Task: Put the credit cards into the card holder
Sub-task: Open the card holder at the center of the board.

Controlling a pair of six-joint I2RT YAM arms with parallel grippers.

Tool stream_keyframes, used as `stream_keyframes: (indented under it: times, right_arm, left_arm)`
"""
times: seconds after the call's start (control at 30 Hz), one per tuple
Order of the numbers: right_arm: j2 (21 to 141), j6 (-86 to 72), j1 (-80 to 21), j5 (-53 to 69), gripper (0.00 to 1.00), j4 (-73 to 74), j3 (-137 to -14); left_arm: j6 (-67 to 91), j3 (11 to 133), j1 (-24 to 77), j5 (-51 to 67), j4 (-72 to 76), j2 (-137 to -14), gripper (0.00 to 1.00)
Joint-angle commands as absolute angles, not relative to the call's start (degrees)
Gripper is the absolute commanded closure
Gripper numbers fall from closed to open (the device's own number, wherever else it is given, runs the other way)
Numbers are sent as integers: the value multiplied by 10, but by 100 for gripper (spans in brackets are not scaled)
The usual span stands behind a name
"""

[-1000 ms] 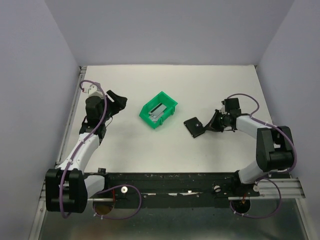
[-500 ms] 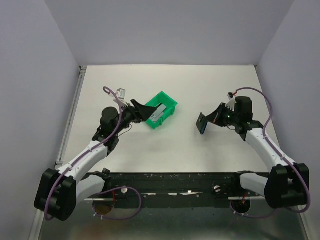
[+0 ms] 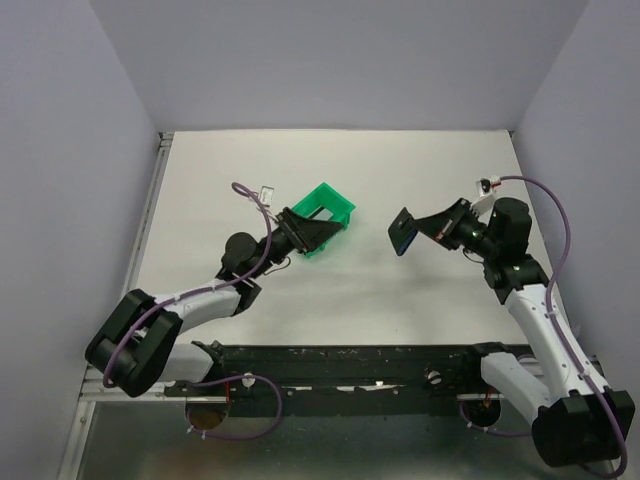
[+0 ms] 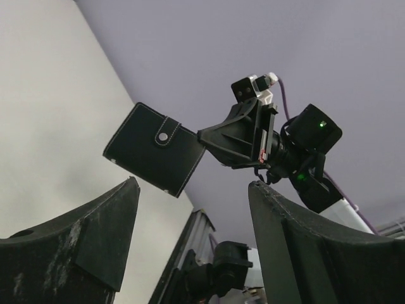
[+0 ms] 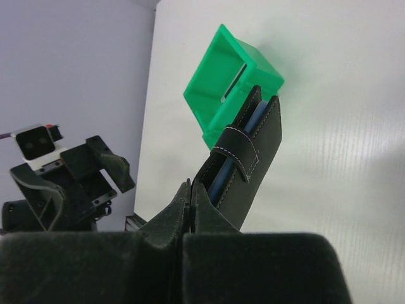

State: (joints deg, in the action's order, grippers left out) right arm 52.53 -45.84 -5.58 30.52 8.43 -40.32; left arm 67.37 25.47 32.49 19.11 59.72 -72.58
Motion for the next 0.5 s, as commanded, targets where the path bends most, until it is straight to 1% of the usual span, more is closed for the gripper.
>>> stream_keyframes:
  times: [0.0,0.13,0.3,0.47]
  right_arm:
    - [496,-518,-59,336,99,57,-425]
    - [476,-542,-59,347,100,50,-450]
    - [463,-561,-58,359,99,46,-486]
    - [460,-584,-58,381,99,21,-500]
  left_arm:
    - [747,257,361,185,765,-780,20]
    - [766,265,382,180,799,-804,22]
    - [786,259,410,155,811,-805,22]
    - [816,268,439,133,853,-825,22]
